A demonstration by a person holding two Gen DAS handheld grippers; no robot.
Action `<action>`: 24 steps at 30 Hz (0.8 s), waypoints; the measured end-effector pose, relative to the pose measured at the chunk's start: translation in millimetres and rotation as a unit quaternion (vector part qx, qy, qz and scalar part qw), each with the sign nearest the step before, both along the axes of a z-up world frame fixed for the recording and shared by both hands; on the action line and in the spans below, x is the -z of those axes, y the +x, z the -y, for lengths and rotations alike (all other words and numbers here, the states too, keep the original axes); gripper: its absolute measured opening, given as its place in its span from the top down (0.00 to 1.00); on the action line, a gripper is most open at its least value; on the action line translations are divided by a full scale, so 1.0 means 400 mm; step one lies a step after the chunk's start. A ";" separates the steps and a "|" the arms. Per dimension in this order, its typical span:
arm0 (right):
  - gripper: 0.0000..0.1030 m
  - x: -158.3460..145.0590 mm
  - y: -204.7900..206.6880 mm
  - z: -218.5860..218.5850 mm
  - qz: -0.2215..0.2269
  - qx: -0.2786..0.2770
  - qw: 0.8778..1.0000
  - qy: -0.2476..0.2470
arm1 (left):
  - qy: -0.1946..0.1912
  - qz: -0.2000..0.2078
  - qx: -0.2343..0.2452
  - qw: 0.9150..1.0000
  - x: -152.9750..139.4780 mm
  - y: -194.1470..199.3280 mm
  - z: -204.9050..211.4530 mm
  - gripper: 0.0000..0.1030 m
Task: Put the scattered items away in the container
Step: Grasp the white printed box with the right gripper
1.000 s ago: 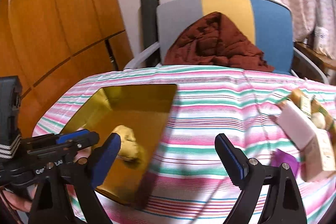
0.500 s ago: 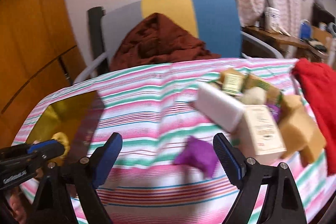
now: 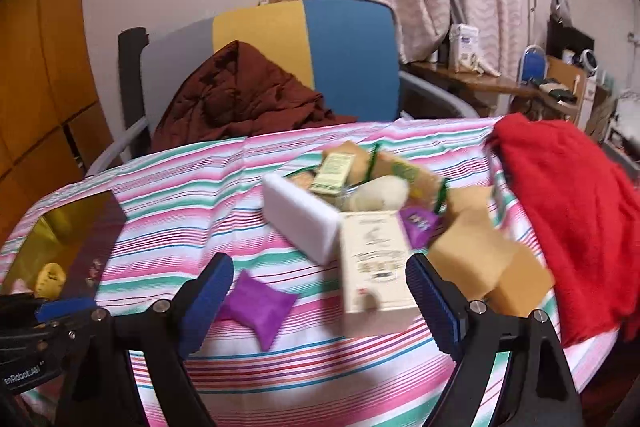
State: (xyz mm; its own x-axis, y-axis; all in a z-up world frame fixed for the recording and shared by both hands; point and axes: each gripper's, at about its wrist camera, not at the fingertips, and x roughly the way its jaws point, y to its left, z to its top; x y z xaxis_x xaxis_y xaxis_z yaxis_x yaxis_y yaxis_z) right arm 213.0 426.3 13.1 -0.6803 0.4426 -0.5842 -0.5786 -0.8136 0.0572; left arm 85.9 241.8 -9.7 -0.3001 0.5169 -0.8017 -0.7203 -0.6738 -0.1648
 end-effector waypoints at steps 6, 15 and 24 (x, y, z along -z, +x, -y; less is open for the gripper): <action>0.14 0.025 0.009 -0.064 0.014 0.025 1.000 0.003 | -0.005 0.016 0.005 1.000 0.024 0.009 -0.037 0.77; 0.28 0.094 0.007 -0.123 0.012 0.017 0.997 -0.068 | -0.003 0.015 0.040 0.999 0.045 0.026 -0.115 0.77; 0.48 0.129 0.016 -0.131 0.019 0.006 0.996 -0.085 | -0.010 0.006 0.070 0.997 0.074 0.037 -0.207 0.70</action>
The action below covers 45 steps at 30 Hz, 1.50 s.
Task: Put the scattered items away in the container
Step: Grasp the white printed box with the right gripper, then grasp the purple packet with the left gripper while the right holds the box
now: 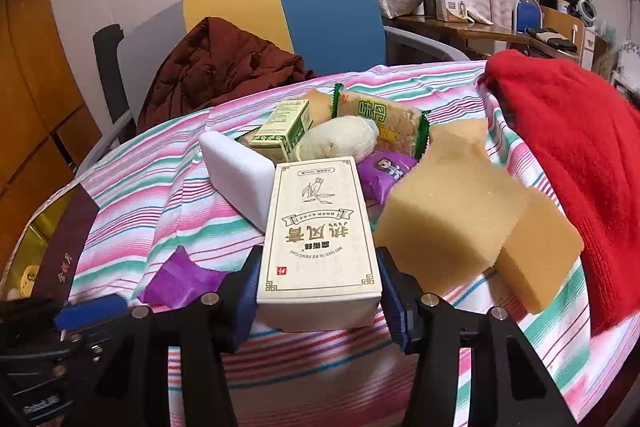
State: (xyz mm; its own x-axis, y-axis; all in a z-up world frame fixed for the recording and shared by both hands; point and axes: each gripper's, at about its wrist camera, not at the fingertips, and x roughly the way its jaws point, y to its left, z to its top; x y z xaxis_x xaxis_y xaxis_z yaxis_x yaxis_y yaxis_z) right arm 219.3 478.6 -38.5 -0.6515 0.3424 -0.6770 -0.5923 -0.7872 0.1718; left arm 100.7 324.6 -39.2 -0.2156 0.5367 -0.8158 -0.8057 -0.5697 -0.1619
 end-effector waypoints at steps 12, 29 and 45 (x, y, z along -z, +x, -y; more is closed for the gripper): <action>0.48 -0.002 0.041 -0.013 0.002 0.001 1.000 0.007 | 0.000 0.025 0.035 0.999 0.035 -0.012 -0.092 0.68; 0.48 0.003 0.068 -0.016 0.000 0.003 1.000 0.011 | 0.021 0.021 0.015 0.999 0.028 -0.048 -0.124 0.55; 0.48 0.019 0.074 -0.021 0.000 0.008 1.000 -0.004 | 0.032 0.015 0.045 0.998 0.050 -0.062 -0.154 0.91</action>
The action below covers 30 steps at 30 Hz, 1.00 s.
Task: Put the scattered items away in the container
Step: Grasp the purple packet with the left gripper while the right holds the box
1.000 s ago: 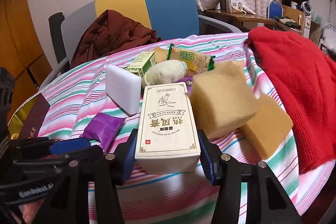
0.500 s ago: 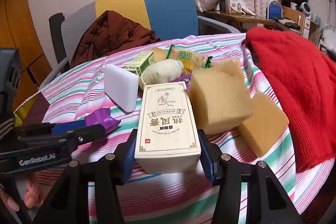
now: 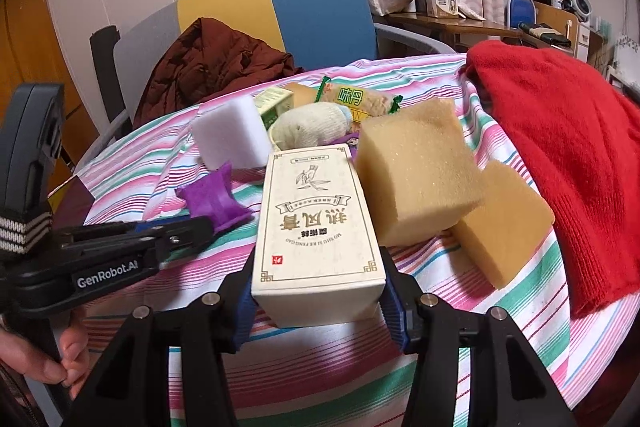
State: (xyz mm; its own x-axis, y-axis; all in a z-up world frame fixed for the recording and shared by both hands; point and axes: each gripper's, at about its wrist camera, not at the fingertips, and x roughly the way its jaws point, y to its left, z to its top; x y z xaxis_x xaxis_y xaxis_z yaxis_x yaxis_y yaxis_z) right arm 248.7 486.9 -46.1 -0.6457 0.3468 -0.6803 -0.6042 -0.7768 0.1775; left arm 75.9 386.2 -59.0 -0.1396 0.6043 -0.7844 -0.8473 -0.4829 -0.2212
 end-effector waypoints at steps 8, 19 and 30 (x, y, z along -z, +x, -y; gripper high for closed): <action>0.49 -0.005 0.003 0.014 0.000 -0.003 1.000 -0.002 | 0.017 -0.001 -0.004 1.000 -0.003 0.011 0.050 0.92; 0.50 -0.031 -0.005 0.067 -0.001 -0.027 1.000 0.009 | 0.041 -0.002 -0.020 0.999 -0.030 0.043 0.160 0.96; 0.50 -0.061 -0.043 0.163 -0.005 -0.072 0.997 0.016 | 0.085 0.004 -0.050 0.995 -0.079 0.048 0.300 0.99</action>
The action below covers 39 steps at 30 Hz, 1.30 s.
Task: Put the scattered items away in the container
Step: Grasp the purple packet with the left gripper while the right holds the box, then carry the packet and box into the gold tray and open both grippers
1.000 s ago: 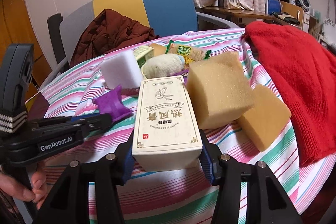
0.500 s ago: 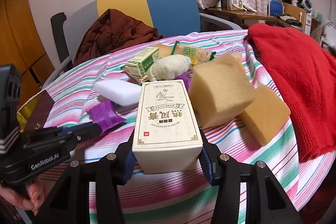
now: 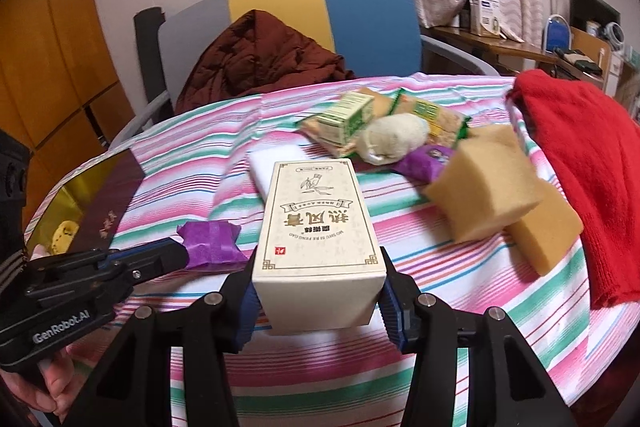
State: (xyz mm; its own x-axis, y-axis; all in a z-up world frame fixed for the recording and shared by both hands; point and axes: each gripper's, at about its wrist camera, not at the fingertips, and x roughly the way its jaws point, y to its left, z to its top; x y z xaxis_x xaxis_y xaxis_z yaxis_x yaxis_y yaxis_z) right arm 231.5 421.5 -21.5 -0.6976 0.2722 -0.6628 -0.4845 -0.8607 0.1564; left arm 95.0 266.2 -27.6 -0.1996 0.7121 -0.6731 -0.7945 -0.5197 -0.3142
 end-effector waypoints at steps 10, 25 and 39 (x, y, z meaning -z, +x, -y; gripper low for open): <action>0.50 -0.033 -0.040 0.065 -0.006 -0.018 1.000 0.016 | -0.019 0.030 -0.031 0.999 0.027 -0.038 0.042 0.79; 0.50 -0.016 -0.008 0.013 0.000 0.010 1.000 -0.005 | -0.061 0.017 0.032 0.998 0.097 -0.043 -0.093 0.62; 0.50 -0.039 -0.041 0.036 -0.011 -0.012 1.000 -0.005 | 0.009 0.010 0.008 1.000 -0.003 -0.037 0.024 0.70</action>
State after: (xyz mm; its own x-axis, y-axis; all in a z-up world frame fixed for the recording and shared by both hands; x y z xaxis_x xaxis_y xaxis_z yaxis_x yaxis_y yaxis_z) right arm 215.2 407.2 -5.8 -0.7183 0.2494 -0.6495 -0.4602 -0.8705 0.1747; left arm 80.1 256.5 -26.5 -0.1743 0.7269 -0.6643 -0.7963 -0.5009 -0.3392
